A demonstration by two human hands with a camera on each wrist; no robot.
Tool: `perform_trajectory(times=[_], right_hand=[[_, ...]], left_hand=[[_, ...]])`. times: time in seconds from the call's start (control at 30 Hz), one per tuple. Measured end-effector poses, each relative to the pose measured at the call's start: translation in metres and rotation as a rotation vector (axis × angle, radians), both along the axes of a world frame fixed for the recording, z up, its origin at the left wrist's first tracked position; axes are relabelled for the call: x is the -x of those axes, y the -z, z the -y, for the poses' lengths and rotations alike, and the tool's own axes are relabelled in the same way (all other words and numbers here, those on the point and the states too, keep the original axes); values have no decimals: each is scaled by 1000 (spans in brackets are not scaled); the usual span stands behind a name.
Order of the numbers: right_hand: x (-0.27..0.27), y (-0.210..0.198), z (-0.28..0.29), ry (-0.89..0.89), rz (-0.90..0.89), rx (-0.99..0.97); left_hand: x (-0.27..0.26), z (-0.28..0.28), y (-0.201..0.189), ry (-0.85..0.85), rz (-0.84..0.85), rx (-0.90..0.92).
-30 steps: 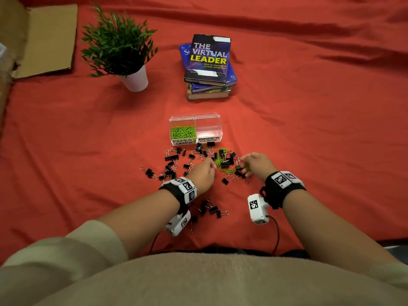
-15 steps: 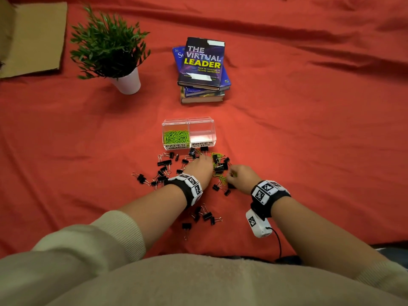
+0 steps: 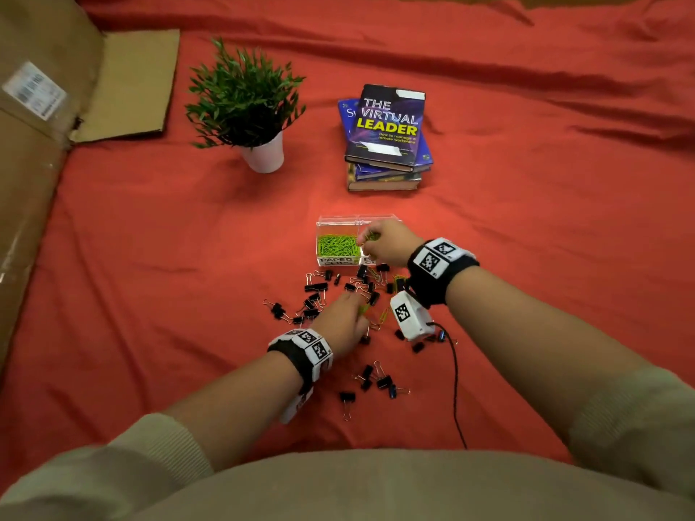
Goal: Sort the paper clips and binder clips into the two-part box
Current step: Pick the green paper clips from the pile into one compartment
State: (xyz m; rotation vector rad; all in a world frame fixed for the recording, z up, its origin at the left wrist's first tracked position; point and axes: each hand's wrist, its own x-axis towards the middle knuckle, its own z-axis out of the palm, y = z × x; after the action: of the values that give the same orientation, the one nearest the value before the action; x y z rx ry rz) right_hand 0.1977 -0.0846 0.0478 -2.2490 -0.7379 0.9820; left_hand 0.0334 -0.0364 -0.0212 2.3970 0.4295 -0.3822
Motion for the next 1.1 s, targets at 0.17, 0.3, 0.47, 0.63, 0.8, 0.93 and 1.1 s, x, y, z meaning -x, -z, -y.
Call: perform_trajectory(times=[0.17, 0.3, 0.47, 0.63, 0.8, 0.93, 1.1], right_hand=[[8, 11, -48, -209, 245, 115], [13, 18, -52, -263, 282, 128], [-1, 14, -12, 82, 186, -142], [-3, 34, 63, 396, 187, -62], [21, 69, 100, 144, 200, 193], [32, 69, 108, 181, 198, 144], [36, 57, 113, 70, 129, 167]], left_hand=[[10, -24, -14, -80, -58, 11], [7, -47, -25, -75, -91, -34], [-24, -75, -39, -27, -50, -129], [-70, -88, -46, 77, -58, -257], [-88, -86, -41, 106, -48, -332], [-80, -79, -37, 84, 68, -488], [-61, -52, -29, 137, 297, -442]])
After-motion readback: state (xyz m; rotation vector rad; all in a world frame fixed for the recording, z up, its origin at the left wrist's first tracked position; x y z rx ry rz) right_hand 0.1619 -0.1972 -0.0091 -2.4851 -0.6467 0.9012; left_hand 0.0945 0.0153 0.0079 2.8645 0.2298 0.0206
